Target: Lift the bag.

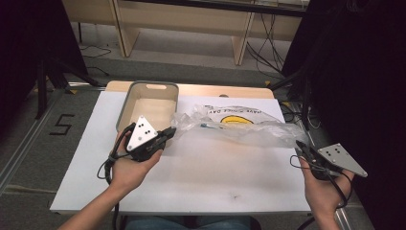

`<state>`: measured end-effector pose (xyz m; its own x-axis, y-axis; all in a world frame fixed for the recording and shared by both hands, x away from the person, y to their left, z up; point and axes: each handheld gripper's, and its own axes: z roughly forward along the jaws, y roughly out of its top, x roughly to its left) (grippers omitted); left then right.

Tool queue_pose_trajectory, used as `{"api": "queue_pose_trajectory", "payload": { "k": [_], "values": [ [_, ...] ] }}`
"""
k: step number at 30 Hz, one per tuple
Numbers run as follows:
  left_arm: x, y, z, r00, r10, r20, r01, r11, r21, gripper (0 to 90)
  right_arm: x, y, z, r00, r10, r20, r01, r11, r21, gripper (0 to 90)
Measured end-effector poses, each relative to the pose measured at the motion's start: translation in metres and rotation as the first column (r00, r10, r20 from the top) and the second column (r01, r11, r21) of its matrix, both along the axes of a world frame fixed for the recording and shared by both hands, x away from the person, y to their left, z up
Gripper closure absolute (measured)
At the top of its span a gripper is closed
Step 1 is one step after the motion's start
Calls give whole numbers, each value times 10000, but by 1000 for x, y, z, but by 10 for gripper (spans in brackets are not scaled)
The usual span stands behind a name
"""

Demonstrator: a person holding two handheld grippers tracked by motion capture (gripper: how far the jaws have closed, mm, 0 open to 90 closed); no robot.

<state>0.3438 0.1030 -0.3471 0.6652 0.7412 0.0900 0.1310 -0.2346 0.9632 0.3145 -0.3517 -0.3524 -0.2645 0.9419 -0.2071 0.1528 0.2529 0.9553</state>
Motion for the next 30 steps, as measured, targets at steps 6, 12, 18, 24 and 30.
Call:
{"api": "queue_pose_trajectory", "payload": {
  "k": [6,12,18,24,30],
  "values": [
    [0,-1,4,9999,-8,102,8,10000,-63,894,1,1,4,9999,-15,143,14,10000,61,900],
    [1,-1,9,9997,34,229,-29,9998,-185,894,2,0,8,9996,-19,280,17,10000,78,900],
    [2,0,15,9992,66,395,-54,9995,-305,894,3,0,14,9989,-48,460,41,9999,147,900],
    [2,1,23,9983,113,573,-84,9987,-509,894,4,1,19,9982,-24,596,13,9998,175,900],
    [4,1,30,9971,173,735,-123,9977,-671,894,4,1,23,9974,-10,715,-5,9998,204,900]
  ]
}}
